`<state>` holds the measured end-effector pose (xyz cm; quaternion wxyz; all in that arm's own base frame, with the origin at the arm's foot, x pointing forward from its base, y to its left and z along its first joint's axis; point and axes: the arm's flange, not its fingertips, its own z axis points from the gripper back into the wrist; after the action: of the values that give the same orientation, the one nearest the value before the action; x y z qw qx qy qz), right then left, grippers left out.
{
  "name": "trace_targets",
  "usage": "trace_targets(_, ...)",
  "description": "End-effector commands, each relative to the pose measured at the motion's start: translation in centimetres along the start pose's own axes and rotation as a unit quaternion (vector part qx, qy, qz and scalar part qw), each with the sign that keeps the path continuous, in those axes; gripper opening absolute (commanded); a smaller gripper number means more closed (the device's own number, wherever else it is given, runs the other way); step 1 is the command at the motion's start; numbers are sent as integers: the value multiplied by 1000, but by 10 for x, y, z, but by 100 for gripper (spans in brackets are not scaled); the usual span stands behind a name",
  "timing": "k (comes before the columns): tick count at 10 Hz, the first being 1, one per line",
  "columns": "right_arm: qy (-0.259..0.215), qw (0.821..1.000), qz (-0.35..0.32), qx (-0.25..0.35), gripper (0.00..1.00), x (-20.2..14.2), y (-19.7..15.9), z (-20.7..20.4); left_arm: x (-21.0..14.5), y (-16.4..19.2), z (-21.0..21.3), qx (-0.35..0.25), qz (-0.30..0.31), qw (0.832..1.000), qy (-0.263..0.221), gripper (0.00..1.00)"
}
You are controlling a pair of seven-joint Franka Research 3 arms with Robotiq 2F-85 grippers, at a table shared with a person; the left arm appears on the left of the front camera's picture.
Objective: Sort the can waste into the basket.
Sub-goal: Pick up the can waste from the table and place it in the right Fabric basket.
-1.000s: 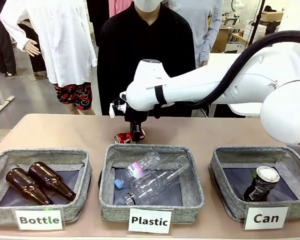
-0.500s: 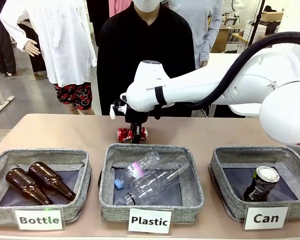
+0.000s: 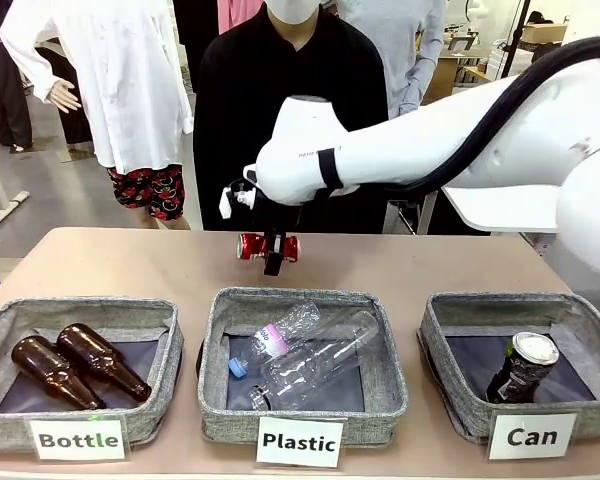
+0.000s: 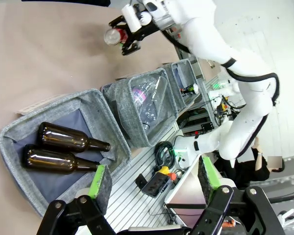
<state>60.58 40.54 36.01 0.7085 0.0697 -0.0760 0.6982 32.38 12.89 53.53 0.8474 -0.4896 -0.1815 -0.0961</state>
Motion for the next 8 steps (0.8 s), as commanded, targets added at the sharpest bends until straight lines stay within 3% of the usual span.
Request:
trace_targets(1,7,999,-31,-2,0,-21,47,54,-1,-1,1,-3,-5,1000,2,92)
trace_targets(4,59,994,-56,79,0,-46,88,121,-1,-1,1,-3,-5,1000,2,92)
trace_targets(8,47,994,-80,63,0,-142,153,190,-1,-1,1,-3,-5,1000,2,92)
